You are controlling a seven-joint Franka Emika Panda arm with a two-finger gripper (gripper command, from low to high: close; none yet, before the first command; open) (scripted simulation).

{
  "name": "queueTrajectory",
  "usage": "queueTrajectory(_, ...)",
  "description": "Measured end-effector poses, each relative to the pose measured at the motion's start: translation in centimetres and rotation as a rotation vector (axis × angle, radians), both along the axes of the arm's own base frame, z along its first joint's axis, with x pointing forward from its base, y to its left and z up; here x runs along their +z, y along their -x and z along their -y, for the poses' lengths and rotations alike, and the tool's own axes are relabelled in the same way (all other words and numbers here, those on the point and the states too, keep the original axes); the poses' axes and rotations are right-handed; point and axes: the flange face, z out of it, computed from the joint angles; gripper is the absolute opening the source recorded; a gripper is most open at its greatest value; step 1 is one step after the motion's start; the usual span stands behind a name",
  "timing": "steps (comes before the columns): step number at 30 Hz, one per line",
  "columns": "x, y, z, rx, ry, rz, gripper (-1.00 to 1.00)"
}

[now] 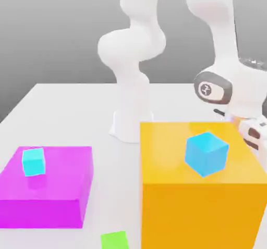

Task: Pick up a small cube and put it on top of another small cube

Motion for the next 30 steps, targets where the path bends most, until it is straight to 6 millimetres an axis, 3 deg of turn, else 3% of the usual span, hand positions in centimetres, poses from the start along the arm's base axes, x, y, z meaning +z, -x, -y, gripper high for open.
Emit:
queueTrajectory(5, 1.6, -1.1, -1.8, -0.021, 0.058, -0.064, -1.0)
queueTrajectory(10, 6.1, -6.9, -1.8, -0.17, 0.082, -0.093, -1.0)
queueTrajectory(16, 13.4, -13.4, -0.2, -0.347, 0.087, -0.125, -1.0)
queueTrajectory(17, 15.3, -14.5, 0.4, -0.382, 0.078, -0.113, -1.0)
queueTrajectory(19, 19.4, -18.7, 6.4, -0.548, 0.05, -0.078, -1.0)
queueTrajectory(22, 25.6, -21.4, 13.3, -0.724, 0.01, -0.017, -1.0)
queueTrajectory(24, 25.7, -21.1, 14.6, -0.75, 0.003, -0.007, -1.0)
queueTrajectory(26, 23.3, -21.1, 14.9, -0.756, 0.001, -0.005, -1.0)
queueTrajectory(27, 21.9, -21.0, 15.0, -0.758, 0.001, -0.005, 1.0)
queueTrajectory(30, 21.9, -21.0, 15.0, -0.758, 0.001, -0.005, 1.0)
